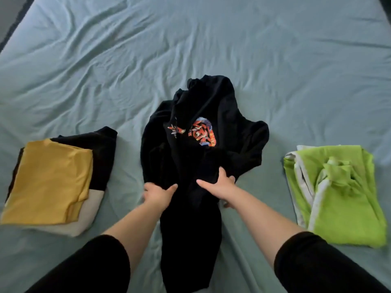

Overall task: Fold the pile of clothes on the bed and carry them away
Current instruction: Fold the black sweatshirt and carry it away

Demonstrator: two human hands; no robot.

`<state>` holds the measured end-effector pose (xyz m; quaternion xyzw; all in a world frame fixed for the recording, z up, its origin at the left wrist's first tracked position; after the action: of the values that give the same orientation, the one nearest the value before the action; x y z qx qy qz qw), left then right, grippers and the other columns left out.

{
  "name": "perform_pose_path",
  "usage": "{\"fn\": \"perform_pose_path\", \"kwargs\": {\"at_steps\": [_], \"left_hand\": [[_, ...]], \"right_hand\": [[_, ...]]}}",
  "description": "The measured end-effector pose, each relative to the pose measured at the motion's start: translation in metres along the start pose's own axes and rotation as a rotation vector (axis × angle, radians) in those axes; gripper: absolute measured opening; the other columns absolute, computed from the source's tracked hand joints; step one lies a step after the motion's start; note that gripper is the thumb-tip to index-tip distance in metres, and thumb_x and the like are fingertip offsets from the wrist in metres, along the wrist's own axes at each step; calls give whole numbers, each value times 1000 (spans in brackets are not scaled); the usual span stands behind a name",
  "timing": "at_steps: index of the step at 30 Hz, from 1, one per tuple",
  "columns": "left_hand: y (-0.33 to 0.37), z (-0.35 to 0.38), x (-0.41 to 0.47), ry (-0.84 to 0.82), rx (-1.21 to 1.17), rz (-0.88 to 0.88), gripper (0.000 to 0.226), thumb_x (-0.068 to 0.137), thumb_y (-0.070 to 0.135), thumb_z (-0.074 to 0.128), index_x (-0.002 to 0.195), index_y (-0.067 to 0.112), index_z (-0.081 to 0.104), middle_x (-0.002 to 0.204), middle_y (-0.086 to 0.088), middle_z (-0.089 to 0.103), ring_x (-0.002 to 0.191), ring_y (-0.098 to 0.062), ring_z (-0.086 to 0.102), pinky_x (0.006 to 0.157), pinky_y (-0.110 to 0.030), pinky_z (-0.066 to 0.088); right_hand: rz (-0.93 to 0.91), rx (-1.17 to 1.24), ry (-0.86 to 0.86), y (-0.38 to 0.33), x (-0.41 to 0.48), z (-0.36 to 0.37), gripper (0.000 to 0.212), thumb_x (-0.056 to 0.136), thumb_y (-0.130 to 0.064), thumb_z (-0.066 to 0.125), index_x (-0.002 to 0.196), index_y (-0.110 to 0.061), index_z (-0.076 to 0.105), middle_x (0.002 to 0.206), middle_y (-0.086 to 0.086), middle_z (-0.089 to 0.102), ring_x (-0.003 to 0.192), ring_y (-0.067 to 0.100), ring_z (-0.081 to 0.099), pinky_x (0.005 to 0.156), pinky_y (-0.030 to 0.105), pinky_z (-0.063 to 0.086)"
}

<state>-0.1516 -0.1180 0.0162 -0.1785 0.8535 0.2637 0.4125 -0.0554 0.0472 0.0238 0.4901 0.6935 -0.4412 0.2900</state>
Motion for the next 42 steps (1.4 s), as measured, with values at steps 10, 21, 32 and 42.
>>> {"fn": "perform_pose_path", "kwargs": {"at_steps": [10,21,32,42], "left_hand": [[-79,21,-26,-15,-42,249,14,95,22,54,105,13,56,106,-11,65,101,-26,60,80,-30,40],[-169,-54,-32,-36,16,169,35,90,32,65,114,8,59,104,-9,67,87,-23,64,71,-35,51],[-220,-36,-54,-226,-176,118,35,92,25,64,125,15,59,109,0,64,100,-19,60,89,-33,47],[-241,-119,-38,-17,-102,206,11,85,18,72,91,14,64,91,-8,69,80,-19,64,67,-33,50]], "right_hand": [[-14,523,380,97,-35,21,27,87,-9,55,113,-10,55,108,9,62,98,26,58,84,34,45],[265,478,284,214,-75,32,27,84,2,52,105,-15,47,119,13,56,90,23,53,81,38,45],[380,233,629,154,-75,62,69,78,-59,63,118,-5,48,117,17,56,112,37,53,95,47,41],[240,751,344,221,-117,91,18,96,-20,47,89,-8,57,75,10,59,67,21,57,70,37,47]]}}
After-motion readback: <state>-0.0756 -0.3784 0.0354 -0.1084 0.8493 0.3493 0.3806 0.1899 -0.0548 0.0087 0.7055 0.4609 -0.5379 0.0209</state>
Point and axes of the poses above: each hand's wrist, its own x-axis towards the middle knuckle, its own z-axis out of the palm, y = z × x, the point moved 1 cm from there along x, towards the middle knuckle
